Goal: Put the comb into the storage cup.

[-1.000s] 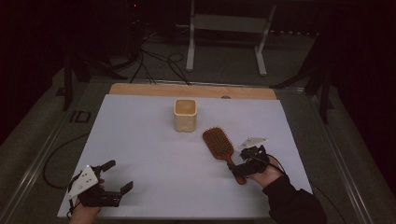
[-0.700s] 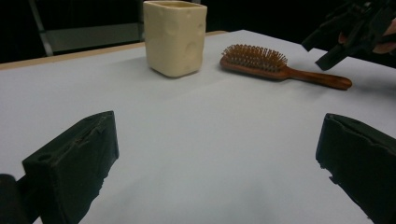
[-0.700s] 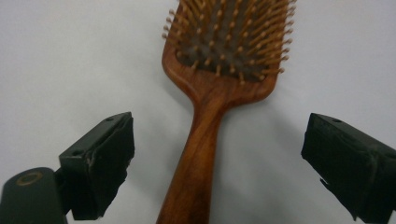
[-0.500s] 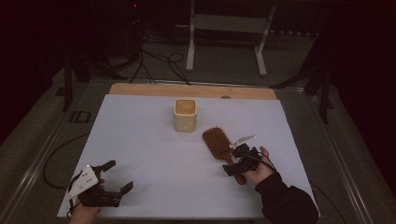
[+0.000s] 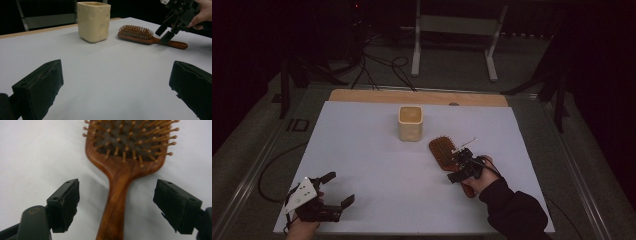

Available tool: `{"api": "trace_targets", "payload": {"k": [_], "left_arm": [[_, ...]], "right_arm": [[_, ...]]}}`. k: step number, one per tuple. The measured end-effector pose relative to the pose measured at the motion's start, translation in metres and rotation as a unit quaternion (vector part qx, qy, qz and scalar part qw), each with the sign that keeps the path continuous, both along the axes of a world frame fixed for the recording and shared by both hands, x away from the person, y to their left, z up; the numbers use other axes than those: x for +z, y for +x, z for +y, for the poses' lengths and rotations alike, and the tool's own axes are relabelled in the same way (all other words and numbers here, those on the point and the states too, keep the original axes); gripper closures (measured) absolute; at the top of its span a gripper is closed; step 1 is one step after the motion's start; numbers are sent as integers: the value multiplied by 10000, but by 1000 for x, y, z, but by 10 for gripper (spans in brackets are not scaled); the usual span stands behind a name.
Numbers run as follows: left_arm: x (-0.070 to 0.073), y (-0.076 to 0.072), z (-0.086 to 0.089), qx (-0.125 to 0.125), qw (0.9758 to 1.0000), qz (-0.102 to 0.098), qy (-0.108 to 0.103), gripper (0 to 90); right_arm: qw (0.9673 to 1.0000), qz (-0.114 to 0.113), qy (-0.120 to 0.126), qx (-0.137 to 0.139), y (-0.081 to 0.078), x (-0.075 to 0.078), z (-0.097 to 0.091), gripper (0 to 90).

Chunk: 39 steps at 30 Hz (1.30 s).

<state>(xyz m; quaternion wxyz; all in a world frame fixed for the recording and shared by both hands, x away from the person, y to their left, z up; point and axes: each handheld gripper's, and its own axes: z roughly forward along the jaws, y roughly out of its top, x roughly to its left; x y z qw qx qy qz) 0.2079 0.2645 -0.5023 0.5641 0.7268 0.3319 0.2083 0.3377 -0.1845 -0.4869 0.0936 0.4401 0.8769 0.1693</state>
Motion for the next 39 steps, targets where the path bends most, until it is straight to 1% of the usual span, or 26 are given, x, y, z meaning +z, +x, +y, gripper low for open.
{"api": "trace_targets", "payload": {"k": [3,5,7,8,10,11,12,14,16,17,18,21,23,26,28,31,34,36,39], "left_arm": [[0,0,0,0,10000,5,1,0],[-1,1,1,4,10000,21,-29,0],[-1,1,1,7,10000,28,-47,0],[-1,0,1,7,10000,24,-37,0],[0,0,1,2,10000,8,-22,0],[0,0,1,0,10000,4,-38,0],[0,0,1,3,10000,6,-42,0],[0,0,1,1,10000,11,-33,0],[0,0,1,-1,10000,8,-38,0],[0,0,1,-2,10000,10,-50,0],[0,0,1,-1,10000,11,-53,0],[0,0,1,5,10000,7,-79,0],[1,0,2,9,10000,-1,-76,0],[0,0,1,4,10000,4,-75,0],[0,0,1,0,10000,9,-75,0],[0,0,1,-10,10000,11,-53,0],[0,0,1,-2,10000,14,-47,0],[0,0,1,-5,10000,21,-39,0],[0,0,1,-1,10000,25,-65,0]], "right_arm": [[9998,165,-103,-102,4,1,3,312],[9994,280,-181,-109,6,1,4,335],[9989,348,-268,-140,8,1,5,378],[9987,380,-300,-139,8,1,6,382],[9982,428,-384,-190,9,1,6,446],[9978,456,-423,-235,10,1,6,499],[9974,507,-412,-299,11,1,6,534],[9970,574,-388,-334,13,0,6,575],[9958,772,-352,-351,16,-2,6,580],[9956,806,-365,-322,17,-3,7,592],[9949,884,-391,-293,18,-5,8,582],[9941,930,-519,-221,20,-5,11,586],[9933,981,-563,-229,21,-4,12,586],[9922,1014,-706,-187,22,-4,15,593],[9917,1007,-799,-18,23,-4,18,600],[9912,1010,-856,69,24,-4,20,601],[9910,1075,-797,-47,25,-4,18,605],[9905,1106,-815,-94,25,-4,19,636],[9895,1187,-784,-254,26,-3,20,683]]}}
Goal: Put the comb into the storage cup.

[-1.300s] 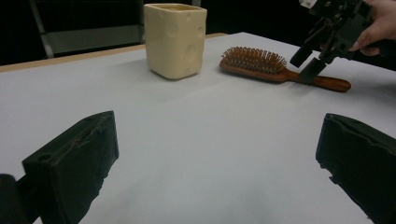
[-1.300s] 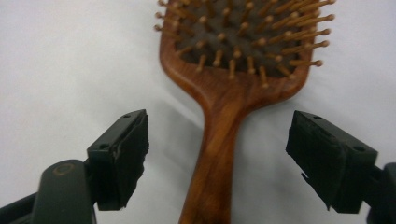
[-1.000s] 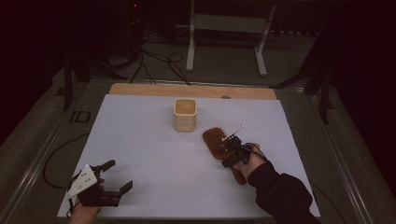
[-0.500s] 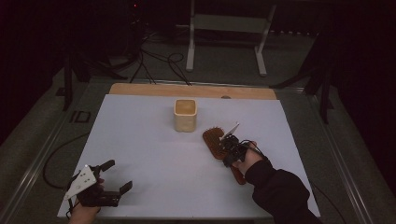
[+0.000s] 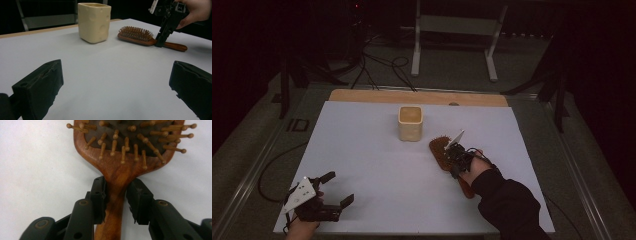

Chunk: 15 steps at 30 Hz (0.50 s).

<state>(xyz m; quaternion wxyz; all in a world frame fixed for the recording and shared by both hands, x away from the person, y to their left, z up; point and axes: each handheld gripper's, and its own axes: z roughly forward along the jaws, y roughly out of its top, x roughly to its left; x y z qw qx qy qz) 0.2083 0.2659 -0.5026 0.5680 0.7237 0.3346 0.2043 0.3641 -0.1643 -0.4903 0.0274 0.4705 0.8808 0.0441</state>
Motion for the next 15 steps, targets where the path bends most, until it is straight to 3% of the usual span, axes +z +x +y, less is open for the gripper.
{"api": "trace_targets", "payload": {"k": [4,15], "left_arm": [[0,0,1,23,10000,8,-20,0],[-1,1,1,16,10000,42,-25,0]], "right_arm": [[9999,-69,121,-97,-1,0,-4,725],[9968,-657,415,206,-17,-2,-13,732]]}}
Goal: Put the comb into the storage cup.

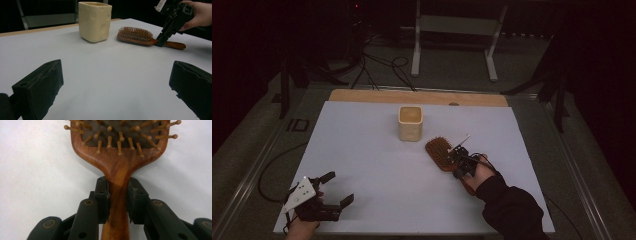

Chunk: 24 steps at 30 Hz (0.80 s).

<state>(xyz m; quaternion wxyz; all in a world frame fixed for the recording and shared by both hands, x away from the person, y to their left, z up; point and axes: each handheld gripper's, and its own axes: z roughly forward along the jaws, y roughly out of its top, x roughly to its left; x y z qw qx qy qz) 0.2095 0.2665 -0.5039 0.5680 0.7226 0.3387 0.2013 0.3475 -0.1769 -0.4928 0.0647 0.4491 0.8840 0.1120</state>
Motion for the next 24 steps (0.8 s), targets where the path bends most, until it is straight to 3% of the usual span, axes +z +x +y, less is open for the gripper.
{"api": "trace_targets", "payload": {"k": [6,13,16,24], "left_arm": [[0,0,1,25,10000,6,-20,0],[-1,0,1,31,10000,15,-5,0],[-1,1,1,27,10000,21,-1,0],[-1,0,0,26,10000,29,23,0]], "right_arm": [[9991,-382,170,68,-7,-2,-3,732],[9977,-554,375,79,-10,-3,-9,732],[9961,-758,440,50,-13,-2,-11,732],[9922,-1002,747,24,-20,10,-16,732]]}}
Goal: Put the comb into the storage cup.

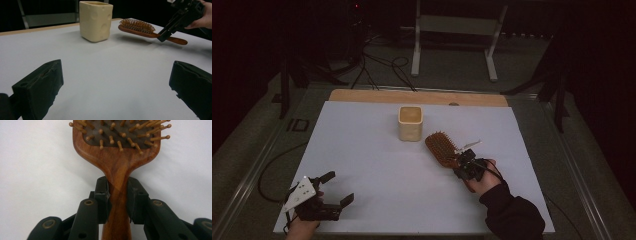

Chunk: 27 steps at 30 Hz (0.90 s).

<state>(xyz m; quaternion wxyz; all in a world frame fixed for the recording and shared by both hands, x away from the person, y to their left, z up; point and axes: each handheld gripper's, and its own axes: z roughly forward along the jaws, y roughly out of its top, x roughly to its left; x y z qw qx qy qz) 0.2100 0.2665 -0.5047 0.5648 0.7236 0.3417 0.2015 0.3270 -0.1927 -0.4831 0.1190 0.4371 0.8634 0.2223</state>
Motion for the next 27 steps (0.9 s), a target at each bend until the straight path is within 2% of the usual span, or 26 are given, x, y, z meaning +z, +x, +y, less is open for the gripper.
{"api": "trace_targets", "payload": {"k": [4,8,14,16,22,23,27], "left_arm": [[0,0,0,-11,10000,-2,-9,0],[1,0,-1,-7,10000,-11,-1,0],[0,1,-2,-2,10000,37,-7,0],[-1,1,-3,1,10000,57,-18,0],[-1,4,-4,-9,9999,139,-87,0],[0,4,-4,-17,9998,157,-104,0],[8,8,-8,-84,9990,241,-365,0]], "right_arm": [[9998,-80,181,7,-5,8,-4,731],[9990,-299,341,46,-10,13,-7,731],[9973,-496,523,135,-15,15,-6,731],[9959,-636,627,142,-18,16,-4,731],[9926,-846,845,212,-21,22,-3,732],[9911,-969,879,229,-23,22,-2,732],[9870,-1113,1117,314,-26,26,0,731]]}}
